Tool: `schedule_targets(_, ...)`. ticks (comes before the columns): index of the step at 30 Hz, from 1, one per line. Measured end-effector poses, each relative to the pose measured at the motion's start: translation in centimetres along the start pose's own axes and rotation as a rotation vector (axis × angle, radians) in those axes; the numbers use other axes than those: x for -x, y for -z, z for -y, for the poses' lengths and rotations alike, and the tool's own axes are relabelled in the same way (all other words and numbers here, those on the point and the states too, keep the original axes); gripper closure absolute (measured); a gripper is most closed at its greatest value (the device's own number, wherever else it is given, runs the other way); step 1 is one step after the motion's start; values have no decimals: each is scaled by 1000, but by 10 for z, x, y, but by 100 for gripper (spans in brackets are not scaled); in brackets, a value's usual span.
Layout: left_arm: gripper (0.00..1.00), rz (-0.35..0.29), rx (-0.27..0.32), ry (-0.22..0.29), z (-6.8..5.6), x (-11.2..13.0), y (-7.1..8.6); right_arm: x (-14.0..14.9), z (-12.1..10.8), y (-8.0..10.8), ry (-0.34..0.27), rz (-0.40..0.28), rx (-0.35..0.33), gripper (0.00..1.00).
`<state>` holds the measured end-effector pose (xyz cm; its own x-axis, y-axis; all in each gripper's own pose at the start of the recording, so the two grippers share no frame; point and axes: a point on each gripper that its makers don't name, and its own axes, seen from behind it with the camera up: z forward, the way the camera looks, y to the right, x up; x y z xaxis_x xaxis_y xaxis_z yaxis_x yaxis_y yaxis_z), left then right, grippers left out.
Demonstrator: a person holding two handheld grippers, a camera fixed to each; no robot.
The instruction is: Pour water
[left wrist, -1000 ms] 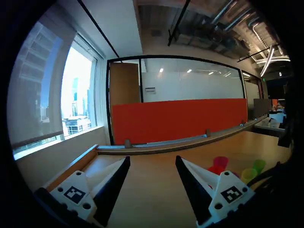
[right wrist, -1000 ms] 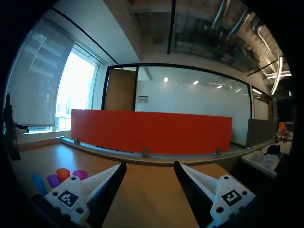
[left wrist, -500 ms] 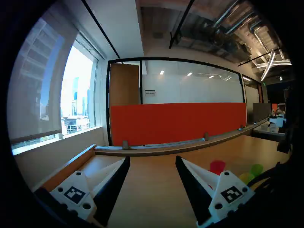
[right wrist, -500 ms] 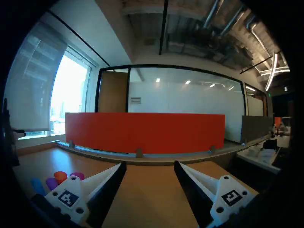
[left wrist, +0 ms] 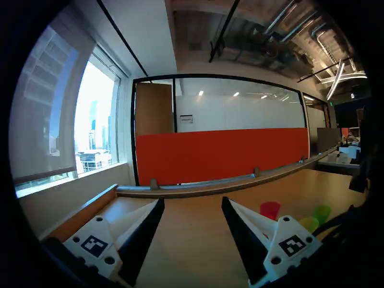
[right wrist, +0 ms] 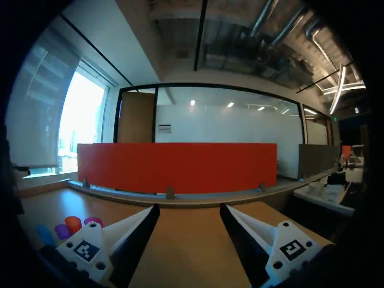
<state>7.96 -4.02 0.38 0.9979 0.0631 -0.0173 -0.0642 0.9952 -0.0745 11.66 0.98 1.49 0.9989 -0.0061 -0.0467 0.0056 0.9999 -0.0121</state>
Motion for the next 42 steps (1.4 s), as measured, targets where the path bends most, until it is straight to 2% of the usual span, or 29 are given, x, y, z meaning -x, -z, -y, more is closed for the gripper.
schedule_targets(9,12,-11,4,24,-15,8,6,13,-1,4,20,5,14,3)
schedule_targets(23,12,-35,-11,-18,-33,17,10,31,4,6,31,23,13,3)
schedule_targets(28,12,-46,-23,1,-37,20,10,33,6,6,30,23,12,3)
schedule_targets(34,12,-49,-42,1,-40,21,8,29,1,8,8,15,33,3)
schedule_targets(38,12,-57,-52,-13,-45,15,6,26,-8,11,0,8,55,3)
schedule_targets(42,12,-62,-50,3,-53,19,6,24,-18,12,-6,15,78,3)
